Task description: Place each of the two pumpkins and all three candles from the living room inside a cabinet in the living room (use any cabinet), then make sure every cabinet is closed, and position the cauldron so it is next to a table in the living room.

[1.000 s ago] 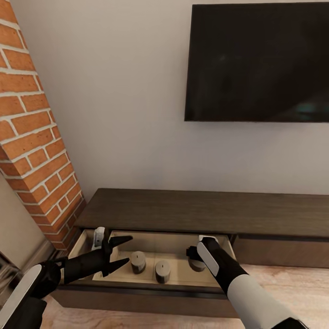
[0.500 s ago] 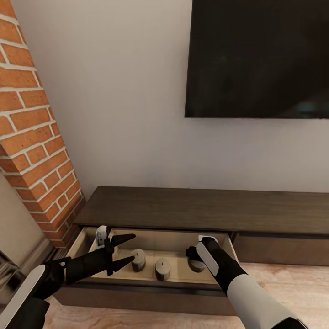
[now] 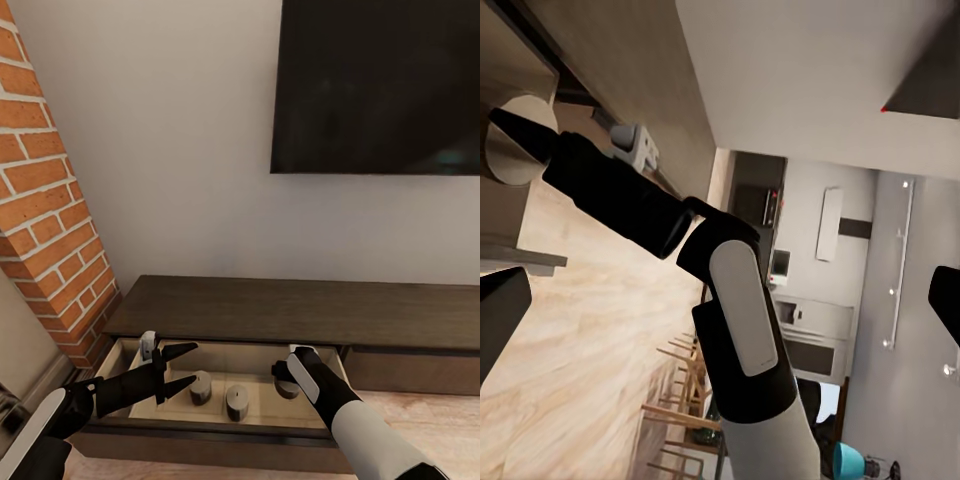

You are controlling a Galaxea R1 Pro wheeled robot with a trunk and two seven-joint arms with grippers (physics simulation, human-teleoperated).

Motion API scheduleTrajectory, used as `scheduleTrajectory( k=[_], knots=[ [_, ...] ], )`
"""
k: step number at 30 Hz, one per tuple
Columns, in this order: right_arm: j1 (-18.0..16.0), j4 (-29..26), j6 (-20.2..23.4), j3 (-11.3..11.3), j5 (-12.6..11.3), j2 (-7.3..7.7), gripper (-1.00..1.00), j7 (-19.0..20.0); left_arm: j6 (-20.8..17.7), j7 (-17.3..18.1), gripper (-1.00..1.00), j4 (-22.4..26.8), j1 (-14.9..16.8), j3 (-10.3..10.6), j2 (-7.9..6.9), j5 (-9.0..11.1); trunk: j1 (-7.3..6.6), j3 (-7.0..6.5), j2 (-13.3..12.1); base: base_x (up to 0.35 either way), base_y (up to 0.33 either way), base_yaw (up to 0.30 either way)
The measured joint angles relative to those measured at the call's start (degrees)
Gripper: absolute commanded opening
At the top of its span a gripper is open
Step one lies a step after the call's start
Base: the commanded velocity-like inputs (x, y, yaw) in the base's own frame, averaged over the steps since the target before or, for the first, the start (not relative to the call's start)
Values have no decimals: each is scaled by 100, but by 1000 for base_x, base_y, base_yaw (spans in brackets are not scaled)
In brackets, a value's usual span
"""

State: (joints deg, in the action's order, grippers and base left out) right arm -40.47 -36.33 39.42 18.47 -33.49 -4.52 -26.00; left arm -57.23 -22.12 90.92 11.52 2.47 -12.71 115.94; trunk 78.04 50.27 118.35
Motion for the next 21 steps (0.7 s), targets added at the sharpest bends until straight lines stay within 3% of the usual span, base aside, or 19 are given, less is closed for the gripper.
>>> scheduleTrajectory(
  k=[7,21],
  knots=[
    [0,16,-1,0,-8,0,-100,-6,0,0,100,-1,-12,1,0,0,2,0,0,31,0,0],
    [1,456,-75,-7,13,-8,-100,15,-6,52,100,10,-13,4,0,6,309,251,560,1,0,0]
  ],
)
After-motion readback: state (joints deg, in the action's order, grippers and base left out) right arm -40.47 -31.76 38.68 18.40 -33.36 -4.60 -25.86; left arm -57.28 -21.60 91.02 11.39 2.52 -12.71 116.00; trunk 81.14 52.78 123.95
